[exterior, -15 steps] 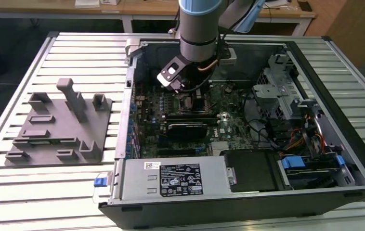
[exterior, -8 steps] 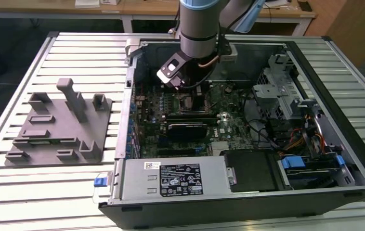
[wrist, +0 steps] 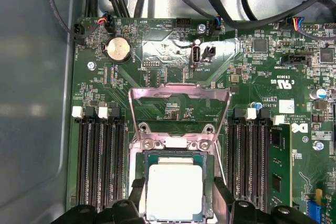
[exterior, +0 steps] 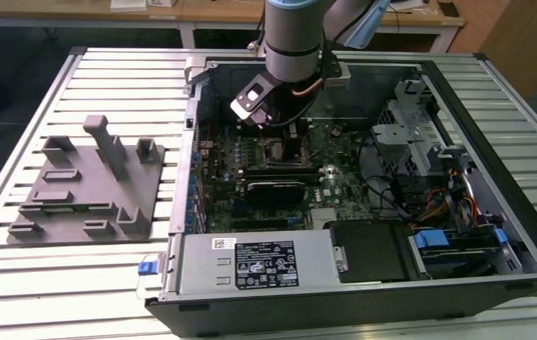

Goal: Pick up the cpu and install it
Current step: 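Place the cpu into insertion slot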

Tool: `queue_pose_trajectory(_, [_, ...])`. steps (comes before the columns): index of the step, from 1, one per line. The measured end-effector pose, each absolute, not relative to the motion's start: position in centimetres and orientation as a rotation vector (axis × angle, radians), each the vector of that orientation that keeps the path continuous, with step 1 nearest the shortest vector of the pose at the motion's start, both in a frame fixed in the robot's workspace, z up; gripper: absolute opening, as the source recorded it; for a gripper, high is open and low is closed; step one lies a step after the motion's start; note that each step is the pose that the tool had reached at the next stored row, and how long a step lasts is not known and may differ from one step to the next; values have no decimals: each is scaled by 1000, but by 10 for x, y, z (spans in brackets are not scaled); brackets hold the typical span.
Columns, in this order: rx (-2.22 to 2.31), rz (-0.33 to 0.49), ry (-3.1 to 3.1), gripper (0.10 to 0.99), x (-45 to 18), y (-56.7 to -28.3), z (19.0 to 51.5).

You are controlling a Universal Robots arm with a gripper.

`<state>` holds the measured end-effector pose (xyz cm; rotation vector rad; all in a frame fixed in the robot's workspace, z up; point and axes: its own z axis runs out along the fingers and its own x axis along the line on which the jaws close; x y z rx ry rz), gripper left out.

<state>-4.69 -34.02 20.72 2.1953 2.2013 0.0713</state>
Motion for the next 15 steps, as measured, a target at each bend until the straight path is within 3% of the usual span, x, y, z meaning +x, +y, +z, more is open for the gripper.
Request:
queue_pose_trajectory(3, [2195,71,2201,537,-47,-340,207])
queue_pose_trajectory(9, [2195,71,2201,239,-47,-340,208])
queue_pose_trajectory(15, [2195,71,2201,106,-47,-340,208])
